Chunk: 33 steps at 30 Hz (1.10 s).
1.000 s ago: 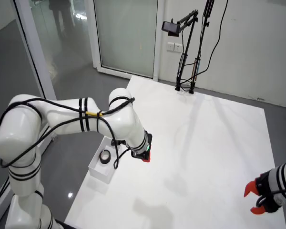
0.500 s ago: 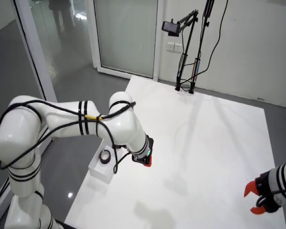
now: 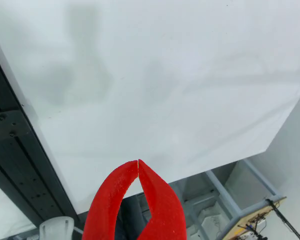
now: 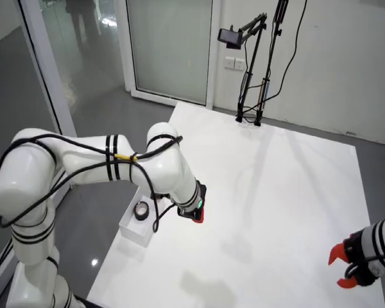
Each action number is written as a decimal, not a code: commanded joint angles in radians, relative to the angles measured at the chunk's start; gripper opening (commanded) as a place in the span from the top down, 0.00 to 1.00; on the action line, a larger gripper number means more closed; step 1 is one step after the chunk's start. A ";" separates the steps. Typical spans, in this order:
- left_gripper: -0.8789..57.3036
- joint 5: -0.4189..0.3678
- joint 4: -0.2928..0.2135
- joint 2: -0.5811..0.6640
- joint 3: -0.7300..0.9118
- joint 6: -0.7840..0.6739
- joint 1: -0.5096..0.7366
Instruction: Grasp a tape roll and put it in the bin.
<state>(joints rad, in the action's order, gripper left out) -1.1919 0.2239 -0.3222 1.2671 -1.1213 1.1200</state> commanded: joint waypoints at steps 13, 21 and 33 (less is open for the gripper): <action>0.98 0.000 0.000 0.000 0.000 0.000 -0.017; 0.98 0.000 0.000 0.000 0.000 0.000 0.006; 0.98 0.000 0.000 0.000 0.000 0.000 0.007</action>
<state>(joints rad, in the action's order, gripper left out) -1.1919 0.2239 -0.3221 1.2670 -1.1213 1.1191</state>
